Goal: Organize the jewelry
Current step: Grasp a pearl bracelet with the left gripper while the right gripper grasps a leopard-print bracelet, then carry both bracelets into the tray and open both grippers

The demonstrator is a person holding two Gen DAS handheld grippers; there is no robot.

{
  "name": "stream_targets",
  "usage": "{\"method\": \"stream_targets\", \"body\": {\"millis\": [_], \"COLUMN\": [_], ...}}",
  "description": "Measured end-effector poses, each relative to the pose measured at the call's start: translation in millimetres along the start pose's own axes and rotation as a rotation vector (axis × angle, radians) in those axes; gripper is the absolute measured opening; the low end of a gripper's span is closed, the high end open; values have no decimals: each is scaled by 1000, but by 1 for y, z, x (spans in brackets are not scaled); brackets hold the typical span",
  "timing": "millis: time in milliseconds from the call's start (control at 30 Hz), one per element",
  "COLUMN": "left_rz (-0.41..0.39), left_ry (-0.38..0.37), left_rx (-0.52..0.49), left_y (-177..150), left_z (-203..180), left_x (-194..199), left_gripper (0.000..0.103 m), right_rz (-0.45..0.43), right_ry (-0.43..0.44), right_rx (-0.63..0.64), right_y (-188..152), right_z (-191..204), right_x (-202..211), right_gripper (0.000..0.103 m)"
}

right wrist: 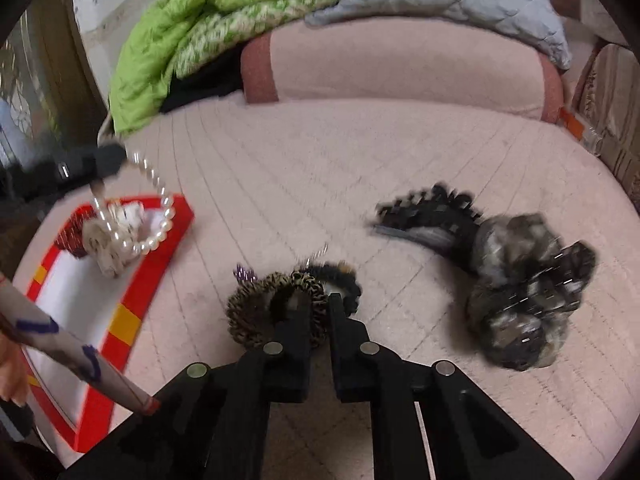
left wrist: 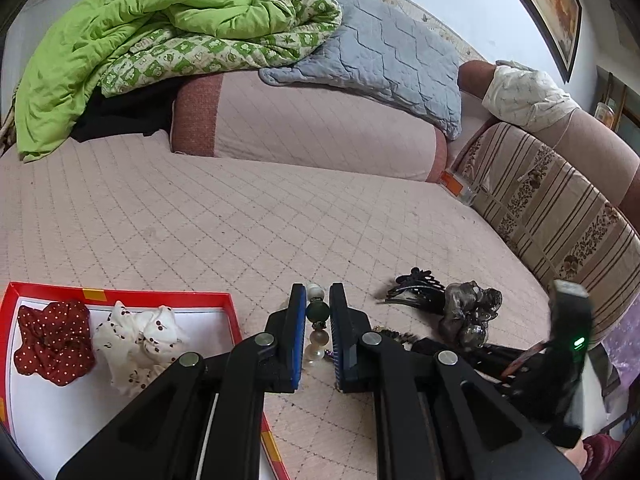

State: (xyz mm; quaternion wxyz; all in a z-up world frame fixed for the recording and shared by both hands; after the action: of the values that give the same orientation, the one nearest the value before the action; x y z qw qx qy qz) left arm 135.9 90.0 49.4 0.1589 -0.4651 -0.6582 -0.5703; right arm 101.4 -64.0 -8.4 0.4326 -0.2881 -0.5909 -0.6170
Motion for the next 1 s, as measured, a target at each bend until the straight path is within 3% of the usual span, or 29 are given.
{"method": "stream_targets", "body": {"millis": [133,433,533,567,633,667,733,833,933,1000], "left_rz": [-10,-25,-15,-13,-13,-13,-9,-10,-7,-6], "left_ry": [-13,-16,-17,-17,-18,-18,-13,-16,-9,-9], "left_rx": [8,-3,0,-3,-8,-10,-9,3,-2,2], "left_y": [0,0,0,-1,-1,-1,-1,0,-1,-1], "left_z": [0,-3,-3,-3,-5,-6,-5,-4,-3,-1], "left_x": [3,10,7,7,7,6,5,5,5,5], "left_gripper": [11,11,11,11,11,11,11,11,11,11], "right_rz": [-110,-261,-248,-239,-242,-248,-248,-230,-270,-264], "right_ry": [97,107,94,123,292,295,131,275,268,427], "right_rx": [-38,-82,-107,-128,-190,-191,-142,-206,-186,-215], "right_y": [8,19,23,23,23,24,25,22,26,27], "right_z": [-3,-5,-10,-13,-16,-18,-21,-23,-19,-16], "right_x": [28,67,64,63,67,71,69,65,75,76], "right_gripper": [9,9,9,9,9,9,9,9,9,9]}}
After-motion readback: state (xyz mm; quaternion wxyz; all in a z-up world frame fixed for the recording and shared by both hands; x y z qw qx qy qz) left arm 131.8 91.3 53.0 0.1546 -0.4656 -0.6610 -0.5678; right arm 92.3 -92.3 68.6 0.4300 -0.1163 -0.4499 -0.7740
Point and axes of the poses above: each gripper's, at about its wrist camera, not at the fingertips, and x roughly against the way its jaws point, z to its left, y to its top, the point moved 8 cm from there along -x, roughly the way its jaws point, and after that the axes turned 13 degrees about z, right-handed, at the moved point
